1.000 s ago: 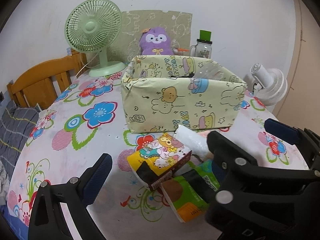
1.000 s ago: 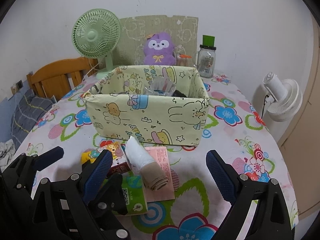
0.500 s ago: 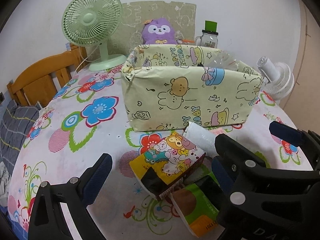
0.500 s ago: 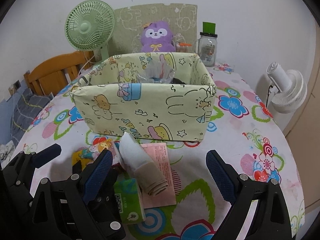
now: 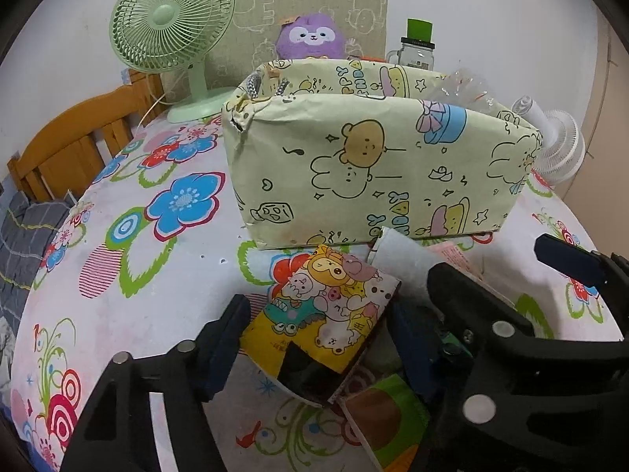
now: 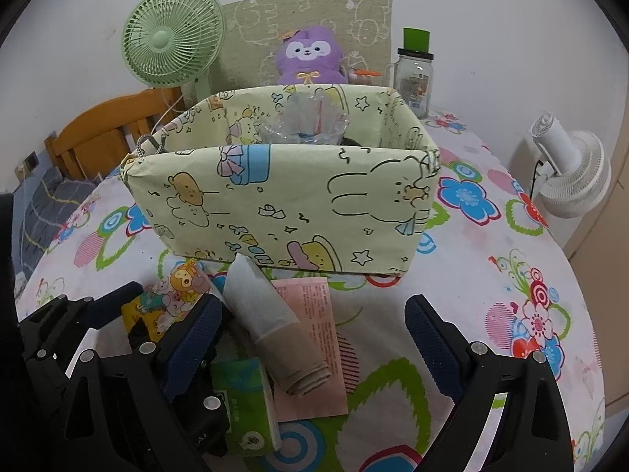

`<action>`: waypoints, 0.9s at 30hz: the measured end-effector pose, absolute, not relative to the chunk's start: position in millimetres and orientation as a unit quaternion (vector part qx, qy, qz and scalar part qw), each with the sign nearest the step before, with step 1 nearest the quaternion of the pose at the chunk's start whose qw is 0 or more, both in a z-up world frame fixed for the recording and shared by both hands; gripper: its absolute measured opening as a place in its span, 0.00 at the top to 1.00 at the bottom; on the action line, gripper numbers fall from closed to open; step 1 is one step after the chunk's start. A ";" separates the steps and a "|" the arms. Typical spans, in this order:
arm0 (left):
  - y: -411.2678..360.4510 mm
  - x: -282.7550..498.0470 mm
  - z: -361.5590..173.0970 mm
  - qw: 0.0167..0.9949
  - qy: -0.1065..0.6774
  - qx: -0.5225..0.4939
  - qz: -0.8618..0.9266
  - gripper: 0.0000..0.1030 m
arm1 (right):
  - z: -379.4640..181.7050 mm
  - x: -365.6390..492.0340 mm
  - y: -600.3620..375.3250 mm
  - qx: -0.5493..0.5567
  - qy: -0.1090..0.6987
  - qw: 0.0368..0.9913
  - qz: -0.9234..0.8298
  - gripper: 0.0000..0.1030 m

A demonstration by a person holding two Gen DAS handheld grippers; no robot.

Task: Organize soft objects
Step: 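Grasp the yellow cartoon-print package with the left tool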

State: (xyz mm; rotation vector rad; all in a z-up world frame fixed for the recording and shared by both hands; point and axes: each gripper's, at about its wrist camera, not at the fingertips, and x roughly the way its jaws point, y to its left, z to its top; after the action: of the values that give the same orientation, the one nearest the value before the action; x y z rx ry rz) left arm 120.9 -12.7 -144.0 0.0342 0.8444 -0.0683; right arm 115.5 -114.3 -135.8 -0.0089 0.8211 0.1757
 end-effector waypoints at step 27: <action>16.9 113.3 -147.1 0.911 0.412 0.006 -0.008 0.39 | -150.1 130.1 -84.5 -0.011 0.438 0.893 0.105 0.45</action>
State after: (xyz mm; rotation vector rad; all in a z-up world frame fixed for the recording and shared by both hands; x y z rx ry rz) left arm 113.3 16.9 -147.1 0.0130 0.8494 -0.0157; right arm 130.1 -84.5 -150.1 -0.0228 0.9095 0.2173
